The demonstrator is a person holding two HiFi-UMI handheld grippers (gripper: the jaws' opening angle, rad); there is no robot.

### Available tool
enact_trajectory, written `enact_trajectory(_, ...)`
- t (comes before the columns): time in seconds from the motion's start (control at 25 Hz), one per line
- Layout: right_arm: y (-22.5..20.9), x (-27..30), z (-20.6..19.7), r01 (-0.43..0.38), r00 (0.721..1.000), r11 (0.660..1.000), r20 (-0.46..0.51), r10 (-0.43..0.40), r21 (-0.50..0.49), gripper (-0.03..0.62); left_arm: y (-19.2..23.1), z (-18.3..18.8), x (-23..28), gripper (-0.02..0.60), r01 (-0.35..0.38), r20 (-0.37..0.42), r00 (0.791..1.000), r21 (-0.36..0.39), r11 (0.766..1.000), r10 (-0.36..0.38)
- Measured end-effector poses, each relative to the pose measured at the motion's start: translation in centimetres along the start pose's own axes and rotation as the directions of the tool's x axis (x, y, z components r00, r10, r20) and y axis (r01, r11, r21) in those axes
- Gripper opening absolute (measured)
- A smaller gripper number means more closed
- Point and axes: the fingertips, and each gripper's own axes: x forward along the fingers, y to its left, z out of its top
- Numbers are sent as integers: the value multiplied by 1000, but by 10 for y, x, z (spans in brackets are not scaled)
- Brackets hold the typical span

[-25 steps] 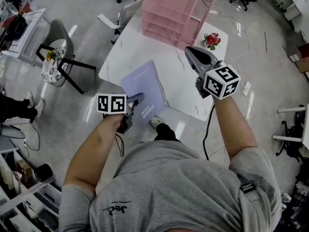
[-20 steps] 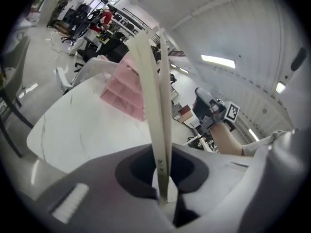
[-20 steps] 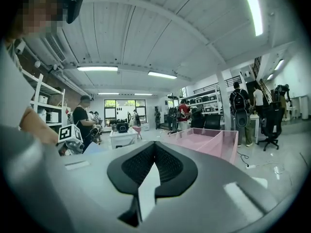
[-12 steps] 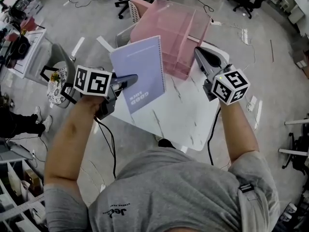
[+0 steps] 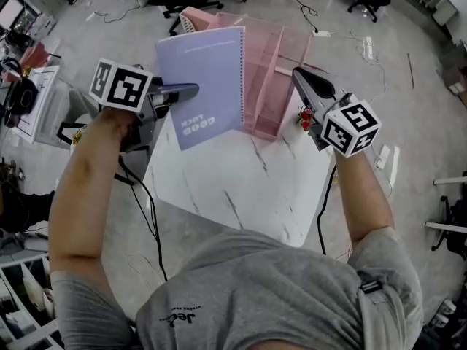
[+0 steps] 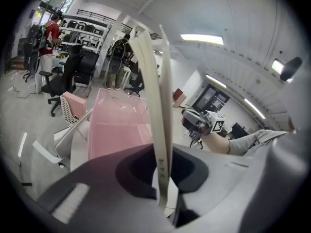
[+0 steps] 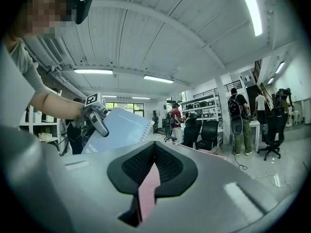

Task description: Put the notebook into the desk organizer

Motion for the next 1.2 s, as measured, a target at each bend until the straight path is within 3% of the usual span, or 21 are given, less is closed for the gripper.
enact_trajectory(0.24, -30, 7, -3, 22, 1000, 1000, -11, -22, -7, 3, 34, 32, 31, 89, -33, -145, 988, 79, 996, 44)
enact_trajectory(0.6, -60, 10, -21, 56, 998, 998, -35, -56, -2, 3, 88, 66, 85, 91, -142, -229, 957, 174, 974, 180)
enact_trajectory(0.8, -69, 10, -32, 73, 996, 997, -48, -73, -8, 3, 118, 71, 112, 94, -205, -232, 941, 185, 961, 245)
enact_trajectory(1.04, -80, 12, -41, 83, 995, 997, -60, -83, -4, 3, 148, 96, 128, 94, -285, -137, 945, 111, 952, 298)
enact_trajectory(1.2, -83, 15, -46, 82, 994, 997, -66, -82, -6, 3, 156, 94, 141, 103, -309, -178, 921, 204, 929, 345)
